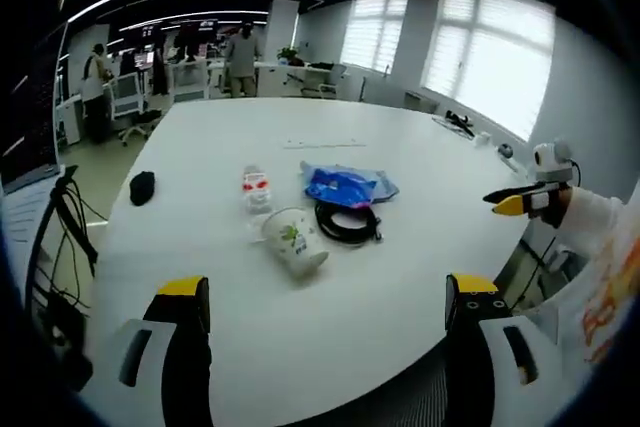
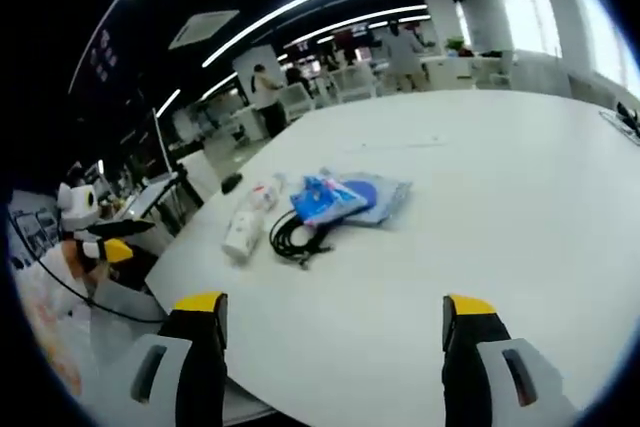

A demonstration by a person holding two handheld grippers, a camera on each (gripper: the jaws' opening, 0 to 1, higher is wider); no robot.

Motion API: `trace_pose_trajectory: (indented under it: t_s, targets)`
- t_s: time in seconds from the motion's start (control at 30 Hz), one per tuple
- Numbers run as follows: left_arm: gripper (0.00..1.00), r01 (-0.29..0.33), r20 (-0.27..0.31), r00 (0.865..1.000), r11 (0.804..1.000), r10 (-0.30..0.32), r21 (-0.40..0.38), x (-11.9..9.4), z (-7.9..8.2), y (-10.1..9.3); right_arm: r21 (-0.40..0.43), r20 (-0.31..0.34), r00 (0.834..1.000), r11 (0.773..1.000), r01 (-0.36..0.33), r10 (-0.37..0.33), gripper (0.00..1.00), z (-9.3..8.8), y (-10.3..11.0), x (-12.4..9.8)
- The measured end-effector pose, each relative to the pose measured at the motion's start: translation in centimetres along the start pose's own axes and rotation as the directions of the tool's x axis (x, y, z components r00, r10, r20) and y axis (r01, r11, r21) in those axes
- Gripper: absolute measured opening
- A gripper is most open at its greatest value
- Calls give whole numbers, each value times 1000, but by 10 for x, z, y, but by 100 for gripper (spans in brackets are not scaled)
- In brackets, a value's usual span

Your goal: Arrange the tabletop items into an orderly group along one side of the table until the central work area is clear of visible clutter.

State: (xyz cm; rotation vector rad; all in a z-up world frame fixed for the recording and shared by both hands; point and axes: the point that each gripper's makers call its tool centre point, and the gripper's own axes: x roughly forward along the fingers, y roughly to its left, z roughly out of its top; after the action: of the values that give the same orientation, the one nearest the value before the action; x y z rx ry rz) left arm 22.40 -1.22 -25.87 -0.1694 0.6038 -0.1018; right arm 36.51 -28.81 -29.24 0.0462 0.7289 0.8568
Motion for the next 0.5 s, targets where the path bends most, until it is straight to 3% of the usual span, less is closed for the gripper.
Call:
trace_pose_trajectory:
  t_s: [0.3,0.5]
  targets:
    - [100,13,8,1000,1000,-13,-6,0,3,0,12,-9,1000,1000,8,-8,87,-6,0,-2]
    - [100,13,-2,1000,1000,-13,-2,1,0,4,31,3,1000,999,22,-22,89,-7,0,-2]
